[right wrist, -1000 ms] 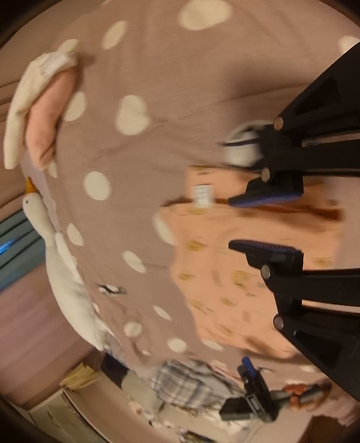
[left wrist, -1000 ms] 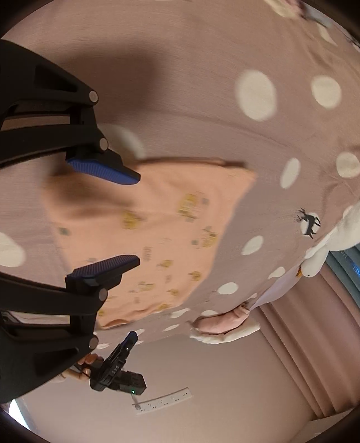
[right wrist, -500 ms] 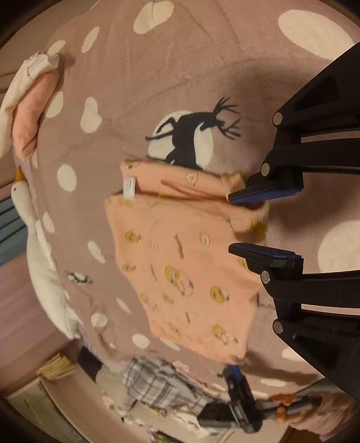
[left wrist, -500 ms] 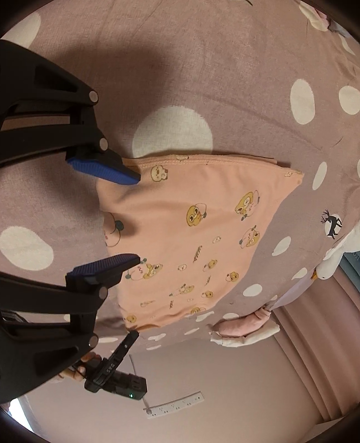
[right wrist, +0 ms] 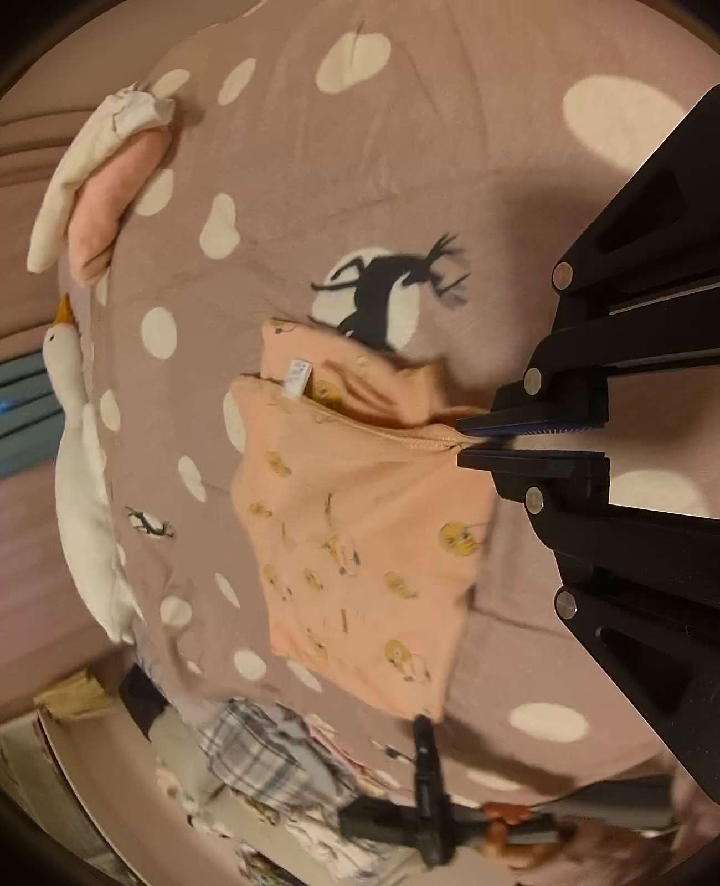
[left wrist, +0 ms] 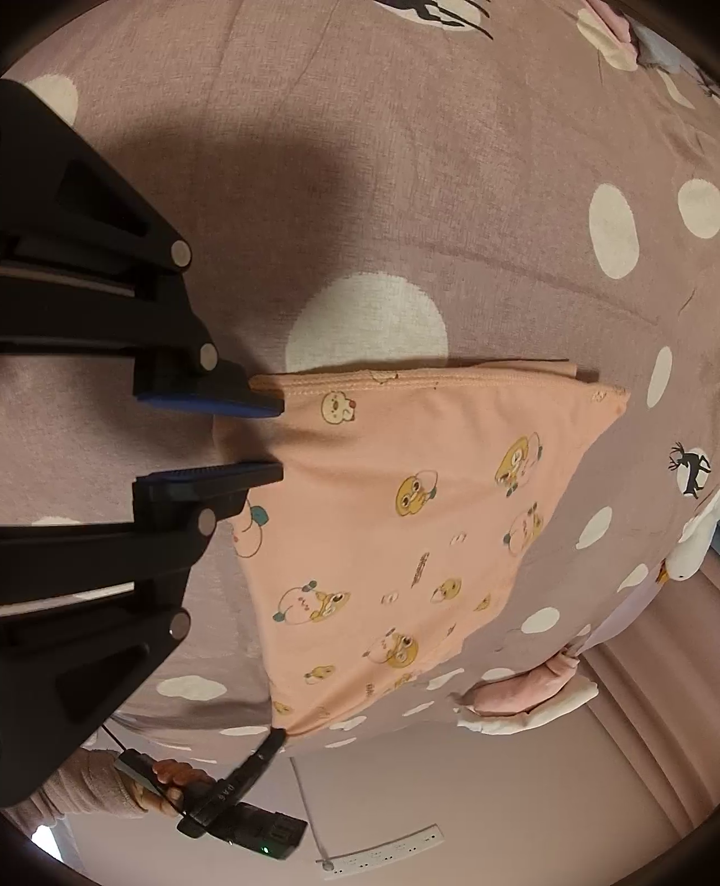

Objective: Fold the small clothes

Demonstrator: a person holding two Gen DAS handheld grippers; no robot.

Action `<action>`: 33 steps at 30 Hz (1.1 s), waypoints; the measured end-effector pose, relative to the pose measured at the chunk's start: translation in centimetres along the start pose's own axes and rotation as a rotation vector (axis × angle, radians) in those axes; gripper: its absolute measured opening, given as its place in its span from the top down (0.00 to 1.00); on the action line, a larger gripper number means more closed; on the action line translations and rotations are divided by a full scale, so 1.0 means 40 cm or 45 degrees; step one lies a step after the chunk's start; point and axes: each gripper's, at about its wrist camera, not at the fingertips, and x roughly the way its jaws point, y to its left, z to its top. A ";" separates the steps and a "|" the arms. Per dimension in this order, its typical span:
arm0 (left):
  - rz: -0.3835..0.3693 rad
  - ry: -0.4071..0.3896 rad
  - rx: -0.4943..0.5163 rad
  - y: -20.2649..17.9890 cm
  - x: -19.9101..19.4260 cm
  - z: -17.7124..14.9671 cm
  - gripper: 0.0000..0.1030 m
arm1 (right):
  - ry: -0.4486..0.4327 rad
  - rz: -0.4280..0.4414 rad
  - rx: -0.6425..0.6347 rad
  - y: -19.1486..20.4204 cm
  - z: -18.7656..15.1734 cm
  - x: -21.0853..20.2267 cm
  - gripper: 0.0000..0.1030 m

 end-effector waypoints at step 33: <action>-0.076 0.145 0.154 -0.071 0.074 0.014 0.86 | -0.012 -0.064 0.310 -0.072 0.240 0.204 0.67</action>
